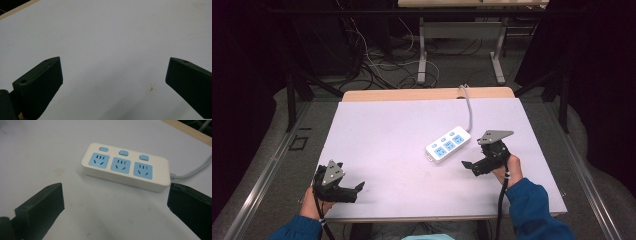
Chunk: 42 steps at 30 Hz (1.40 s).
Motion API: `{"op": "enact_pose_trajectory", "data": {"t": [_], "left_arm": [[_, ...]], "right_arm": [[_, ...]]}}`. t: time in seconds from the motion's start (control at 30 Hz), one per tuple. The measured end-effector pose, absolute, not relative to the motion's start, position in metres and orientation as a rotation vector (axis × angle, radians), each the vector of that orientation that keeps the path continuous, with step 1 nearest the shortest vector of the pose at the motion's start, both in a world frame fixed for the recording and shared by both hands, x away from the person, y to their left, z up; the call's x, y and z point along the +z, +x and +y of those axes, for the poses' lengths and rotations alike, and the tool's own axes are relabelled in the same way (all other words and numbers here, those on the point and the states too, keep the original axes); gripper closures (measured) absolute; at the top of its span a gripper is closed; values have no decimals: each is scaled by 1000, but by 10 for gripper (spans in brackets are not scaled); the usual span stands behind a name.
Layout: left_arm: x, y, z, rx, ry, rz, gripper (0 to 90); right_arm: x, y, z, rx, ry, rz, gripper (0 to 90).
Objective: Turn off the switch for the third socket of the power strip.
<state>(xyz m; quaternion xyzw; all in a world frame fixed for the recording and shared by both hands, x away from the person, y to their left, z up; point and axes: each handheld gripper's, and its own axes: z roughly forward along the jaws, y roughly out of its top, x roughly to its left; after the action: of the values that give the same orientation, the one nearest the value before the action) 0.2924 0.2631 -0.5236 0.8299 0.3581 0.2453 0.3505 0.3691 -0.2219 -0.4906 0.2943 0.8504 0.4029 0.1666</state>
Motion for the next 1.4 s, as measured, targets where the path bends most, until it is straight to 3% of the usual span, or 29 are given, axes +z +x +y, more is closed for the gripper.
{"op": "enact_pose_trajectory", "data": {"t": [0.4,0.83,1.4], "left_arm": [[-526,295,260,628,2161,910,8],[-526,298,260,628,2172,917,5],[-526,303,261,624,2166,926,5]], "right_arm": [[-488,394,-186,1141,779,2456,5],[-486,404,-183,1164,782,2466,1],[-489,428,-143,1133,723,2519,0]]}}
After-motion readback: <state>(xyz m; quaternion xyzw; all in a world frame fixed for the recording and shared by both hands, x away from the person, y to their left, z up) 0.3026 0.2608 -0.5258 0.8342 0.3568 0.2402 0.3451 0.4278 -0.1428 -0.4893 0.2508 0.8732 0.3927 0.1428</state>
